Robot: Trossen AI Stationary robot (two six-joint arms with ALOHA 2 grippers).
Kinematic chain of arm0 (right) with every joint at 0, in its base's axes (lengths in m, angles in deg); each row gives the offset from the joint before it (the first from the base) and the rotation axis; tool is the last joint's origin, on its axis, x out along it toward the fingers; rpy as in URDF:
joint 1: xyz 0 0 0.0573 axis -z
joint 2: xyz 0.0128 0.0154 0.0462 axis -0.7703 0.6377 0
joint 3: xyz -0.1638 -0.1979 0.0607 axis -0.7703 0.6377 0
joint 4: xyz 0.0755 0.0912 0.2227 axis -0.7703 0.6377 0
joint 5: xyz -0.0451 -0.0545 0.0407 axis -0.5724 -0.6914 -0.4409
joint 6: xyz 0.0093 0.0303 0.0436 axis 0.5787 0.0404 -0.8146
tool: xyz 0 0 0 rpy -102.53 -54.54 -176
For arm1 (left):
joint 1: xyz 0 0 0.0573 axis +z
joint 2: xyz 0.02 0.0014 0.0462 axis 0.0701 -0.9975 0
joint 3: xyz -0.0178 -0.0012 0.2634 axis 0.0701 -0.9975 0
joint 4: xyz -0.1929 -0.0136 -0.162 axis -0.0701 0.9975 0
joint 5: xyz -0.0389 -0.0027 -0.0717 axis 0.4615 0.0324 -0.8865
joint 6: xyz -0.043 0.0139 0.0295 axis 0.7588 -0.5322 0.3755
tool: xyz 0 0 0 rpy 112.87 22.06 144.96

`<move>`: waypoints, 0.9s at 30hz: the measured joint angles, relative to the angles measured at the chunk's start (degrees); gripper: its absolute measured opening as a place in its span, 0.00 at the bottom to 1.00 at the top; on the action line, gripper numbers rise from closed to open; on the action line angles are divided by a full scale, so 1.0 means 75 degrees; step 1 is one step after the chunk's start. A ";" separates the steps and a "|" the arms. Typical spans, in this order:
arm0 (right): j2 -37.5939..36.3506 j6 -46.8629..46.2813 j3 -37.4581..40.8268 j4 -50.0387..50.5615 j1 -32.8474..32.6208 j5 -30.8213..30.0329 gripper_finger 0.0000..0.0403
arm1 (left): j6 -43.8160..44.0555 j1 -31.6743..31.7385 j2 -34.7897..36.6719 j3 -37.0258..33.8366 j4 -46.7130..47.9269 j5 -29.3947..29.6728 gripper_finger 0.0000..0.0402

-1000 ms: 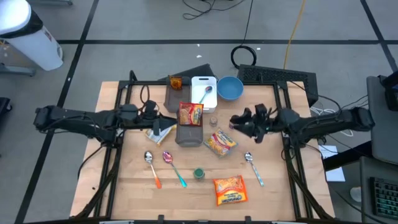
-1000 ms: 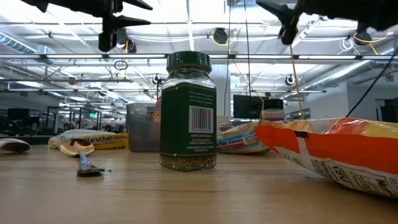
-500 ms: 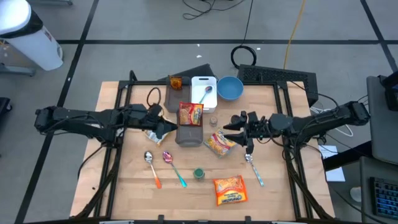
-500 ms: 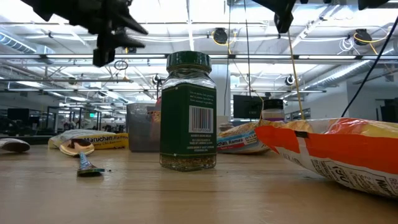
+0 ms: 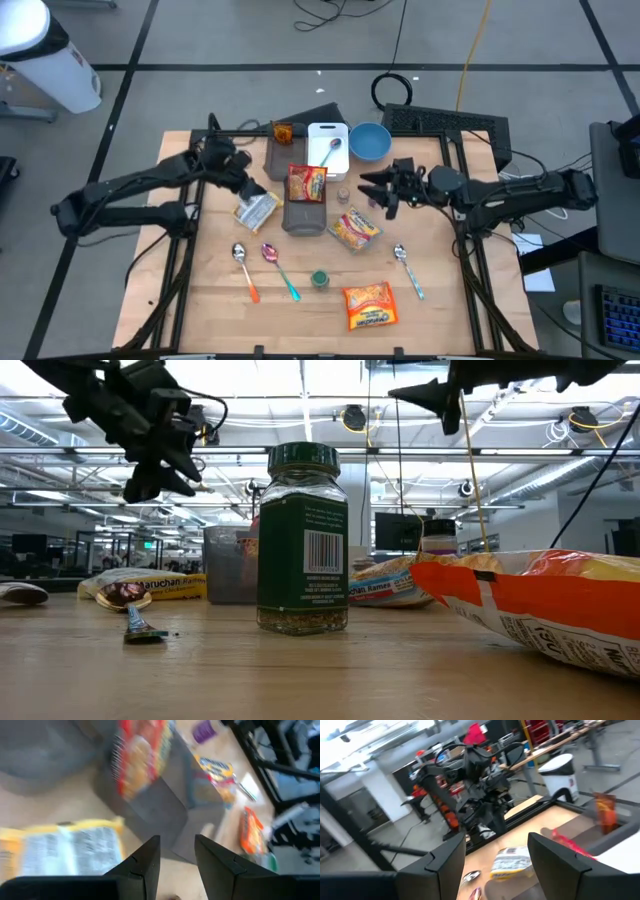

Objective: Pick & Place Food Item
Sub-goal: Put the yellow noodle pack into the bottom black bin

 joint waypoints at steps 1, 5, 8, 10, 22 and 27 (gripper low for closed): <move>0.0000 -0.0001 0.0000 0.0003 0.0067 -0.0003 0.52 | -0.0201 0.0272 -0.0020 0.0137 0.0204 0.0018 0.32; 0.0000 -0.0004 0.0000 0.0003 0.0240 0.0007 0.52 | -0.1389 0.1162 -0.0343 0.0912 0.1544 0.0293 0.32; 0.0000 -0.0007 0.0000 0.0005 0.0305 0.0006 0.52 | -0.2609 0.1565 -0.0801 0.1602 0.2541 0.0632 0.32; 0.0000 -0.0007 0.0000 0.0003 0.0331 0.0006 0.52 | -0.3323 0.1736 -0.1200 0.1889 0.2970 0.0757 0.32; 0.0000 -0.0633 0.0000 0.0282 0.0144 0.0011 0.52 | -0.5220 0.2201 -0.3381 0.2184 0.3565 0.0478 0.32; -0.0001 -0.0665 -0.0003 0.0420 0.0078 0.0006 0.52 | -0.5828 0.2247 -0.3707 0.2184 0.3449 0.0479 0.32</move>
